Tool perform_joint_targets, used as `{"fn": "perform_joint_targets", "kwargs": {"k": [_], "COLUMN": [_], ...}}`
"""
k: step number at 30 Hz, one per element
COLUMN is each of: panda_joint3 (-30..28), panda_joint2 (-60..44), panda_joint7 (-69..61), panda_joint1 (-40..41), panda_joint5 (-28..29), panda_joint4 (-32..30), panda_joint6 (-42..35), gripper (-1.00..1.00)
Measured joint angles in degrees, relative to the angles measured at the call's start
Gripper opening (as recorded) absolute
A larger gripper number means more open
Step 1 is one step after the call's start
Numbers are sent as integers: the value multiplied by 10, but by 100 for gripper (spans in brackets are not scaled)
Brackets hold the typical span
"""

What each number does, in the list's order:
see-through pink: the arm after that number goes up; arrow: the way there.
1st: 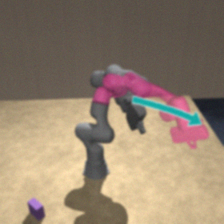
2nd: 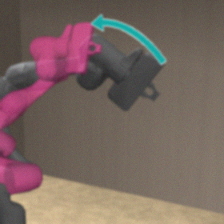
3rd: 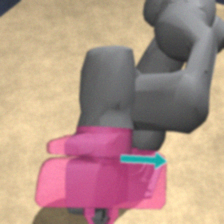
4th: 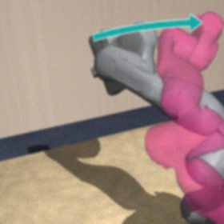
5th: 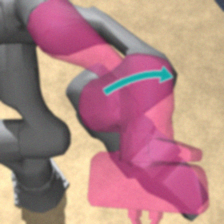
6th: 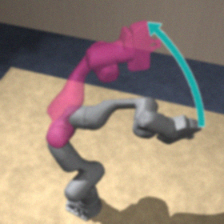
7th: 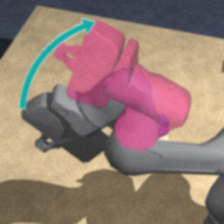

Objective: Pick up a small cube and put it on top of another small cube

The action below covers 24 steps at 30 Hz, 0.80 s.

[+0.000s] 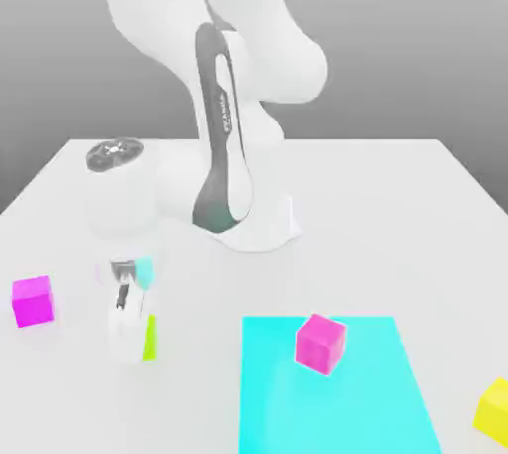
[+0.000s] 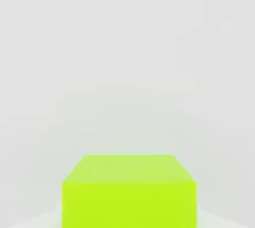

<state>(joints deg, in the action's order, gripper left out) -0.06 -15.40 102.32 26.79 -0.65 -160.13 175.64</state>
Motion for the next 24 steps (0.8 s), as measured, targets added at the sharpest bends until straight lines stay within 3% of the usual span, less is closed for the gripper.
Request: {"fn": "perform_joint_targets", "kwargs": {"k": [6,15,20,21,24], "panda_joint3": [-3,-78,-61,-57,-57], "panda_joint2": [117,153,68,52,52], "panda_joint7": [3,-86,-115,-119,-119], "panda_joint1": [1,195,216,218,218], "panda_joint5": [5,7,-20,-26,-26], "panda_joint4": [-22,73,88,89,89], "panda_joint6": [-95,-226,-157,-141,-141], "gripper": [-100,-100,-100,100,100]}}
